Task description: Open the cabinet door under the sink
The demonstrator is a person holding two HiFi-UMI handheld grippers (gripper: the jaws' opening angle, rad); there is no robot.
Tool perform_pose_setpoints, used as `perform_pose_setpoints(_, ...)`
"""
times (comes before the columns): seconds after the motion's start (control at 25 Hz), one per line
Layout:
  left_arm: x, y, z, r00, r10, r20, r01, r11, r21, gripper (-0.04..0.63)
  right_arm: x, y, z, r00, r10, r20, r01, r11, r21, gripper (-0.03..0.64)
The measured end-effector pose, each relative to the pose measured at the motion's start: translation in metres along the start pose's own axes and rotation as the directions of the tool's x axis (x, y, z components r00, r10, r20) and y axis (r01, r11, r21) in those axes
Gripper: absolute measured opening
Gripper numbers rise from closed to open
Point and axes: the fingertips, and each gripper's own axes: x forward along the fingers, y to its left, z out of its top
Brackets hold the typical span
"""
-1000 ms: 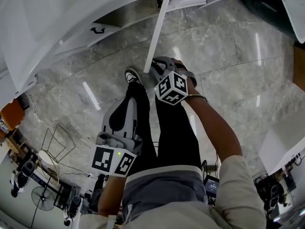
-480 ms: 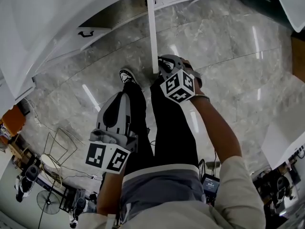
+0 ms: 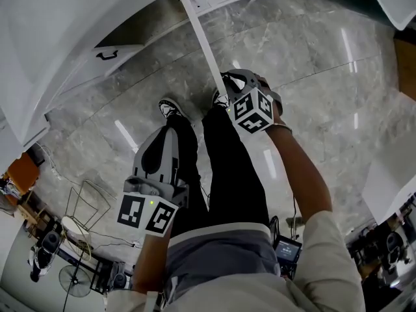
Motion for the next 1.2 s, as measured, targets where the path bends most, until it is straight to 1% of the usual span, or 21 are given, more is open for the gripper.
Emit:
perform_pose_setpoints(0.16,0.008,-0.006,0.0,1.0,-0.004,-0.005,0.004,1.0,0.01,-0.002,-0.005,-0.011,-0.006,1.0,-0.005,0.001,0.005,1.0,0.012,0.044)
perform_pose_setpoints(0.36,0.019,-0.012,0.002,1.0,-0.021,-0.011,0.021,0.999,0.024,-0.002,-0.009,-0.024,-0.012,1.0,0.012,0.021,-0.012,1.0,-0.019,0.046)
perform_pose_setpoints(0.56,0.021,-0.012,0.0,0.999,-0.024,-0.021,0.024,0.999,0.032,-0.002,-0.013,-0.034,-0.016,0.997,0.054,0.056,-0.052,0.998,-0.046,0.048)
perform_pose_setpoints(0.68,0.021,-0.012,0.001,0.999,-0.024,-0.024,0.025,0.999,0.034,-0.002,-0.014,-0.032,-0.016,0.996,0.075,0.056,-0.071,0.995,-0.074,0.048)
perform_pose_setpoints(0.84,0.02,-0.008,0.004,0.999,-0.024,-0.024,0.025,0.999,0.038,-0.002,-0.015,-0.033,-0.025,0.994,0.108,0.034,-0.106,0.992,-0.073,0.059)
perform_pose_setpoints(0.88,0.019,-0.007,0.004,0.999,-0.024,-0.024,0.025,0.999,0.039,-0.002,-0.016,-0.034,-0.029,0.994,0.109,0.029,-0.107,0.992,-0.063,0.067)
perform_pose_setpoints(0.96,0.018,-0.005,0.004,0.999,-0.023,-0.024,0.024,0.999,0.038,-0.002,-0.022,-0.038,-0.037,0.995,0.099,0.03,-0.099,0.995,-0.013,0.067)
perform_pose_setpoints(1.08,0.017,-0.001,0.005,0.999,-0.023,-0.024,0.024,0.999,0.035,-0.002,-0.032,-0.047,-0.044,0.996,0.068,0.049,-0.072,0.993,0.096,0.066)
perform_pose_setpoints(1.2,0.016,0.0,0.004,0.999,-0.029,-0.024,0.03,0.999,0.034,-0.002,-0.039,-0.049,-0.046,0.997,0.045,0.069,-0.059,0.975,0.213,0.066)
